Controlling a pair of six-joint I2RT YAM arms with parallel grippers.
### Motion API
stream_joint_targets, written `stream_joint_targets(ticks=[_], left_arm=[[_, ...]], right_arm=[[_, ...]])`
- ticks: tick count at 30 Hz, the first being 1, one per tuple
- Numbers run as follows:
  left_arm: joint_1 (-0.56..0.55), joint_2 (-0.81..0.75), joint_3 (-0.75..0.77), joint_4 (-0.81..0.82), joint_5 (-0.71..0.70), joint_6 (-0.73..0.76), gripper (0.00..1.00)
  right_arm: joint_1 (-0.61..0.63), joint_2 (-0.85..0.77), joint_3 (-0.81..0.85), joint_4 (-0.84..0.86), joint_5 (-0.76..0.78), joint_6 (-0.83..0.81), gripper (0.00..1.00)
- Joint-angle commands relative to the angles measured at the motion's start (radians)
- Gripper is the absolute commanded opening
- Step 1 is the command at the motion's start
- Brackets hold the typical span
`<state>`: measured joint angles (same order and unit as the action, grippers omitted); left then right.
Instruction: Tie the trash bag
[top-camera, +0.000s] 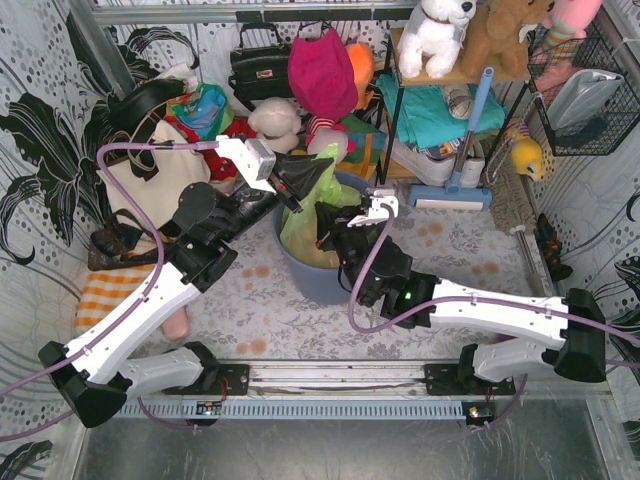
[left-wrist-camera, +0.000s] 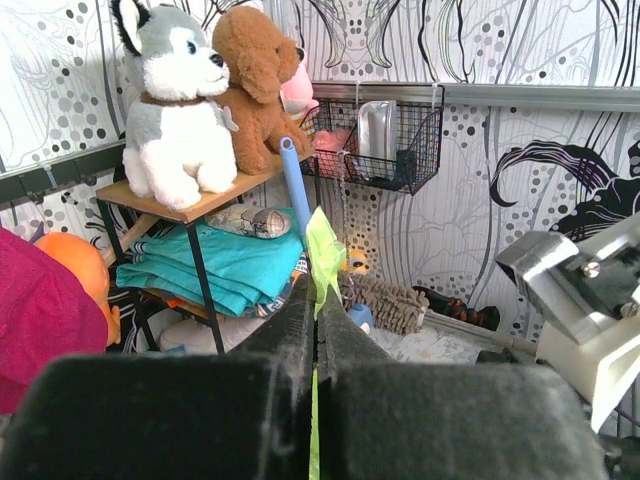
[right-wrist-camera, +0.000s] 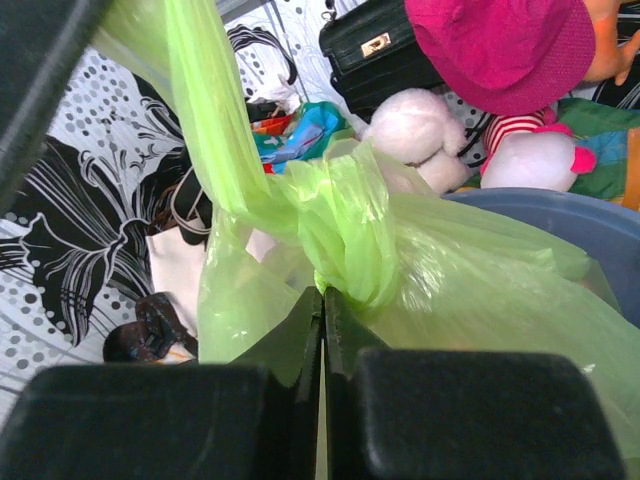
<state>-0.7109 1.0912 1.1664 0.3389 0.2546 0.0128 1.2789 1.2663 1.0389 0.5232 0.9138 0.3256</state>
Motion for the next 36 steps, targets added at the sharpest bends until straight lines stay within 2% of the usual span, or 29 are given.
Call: stream_joint_targets(ticks=[1,15,19,26,28,32,33,34,36], left_arm=[[0.007,-0.007,0.034,0.018,0.021,0.005,0.0],[0.008,-0.034,0.035,-0.038,0.052,0.015,0.0],[0.007,-0.044,0.032,-0.044,0.042,0.016,0.0],[0.007,-0.057,0.032,-0.049,0.041,0.014,0.01],[0.007,-0.063,0.027,-0.05,0.036,0.012,0.05],[0.007,-0.09,0.011,-0.058,-0.017,0.017,0.2],[0.007,-0.101,0.005,-0.059,-0.045,0.017,0.29],[0.007,-0.115,0.001,-0.062,-0.073,0.02,0.42],[0.008,-0.141,-0.002,-0.073,-0.119,0.027,0.52]], right_arm=[[0.006,0.032,-0.04,0.225,0.066,-0.09,0.0],[0.004,0.143,-0.091,0.826,0.187,-0.515,0.0],[-0.003,0.151,-0.096,0.885,0.203,-0.558,0.0],[-0.035,0.134,-0.109,0.841,0.196,-0.501,0.0],[-0.048,0.128,-0.113,0.799,0.173,-0.455,0.0],[-0.065,0.122,-0.113,0.719,0.143,-0.371,0.0],[-0.069,0.121,-0.111,0.704,0.138,-0.358,0.0],[-0.07,0.121,-0.111,0.693,0.134,-0.347,0.0],[-0.072,0.12,-0.106,0.679,0.129,-0.338,0.0]])
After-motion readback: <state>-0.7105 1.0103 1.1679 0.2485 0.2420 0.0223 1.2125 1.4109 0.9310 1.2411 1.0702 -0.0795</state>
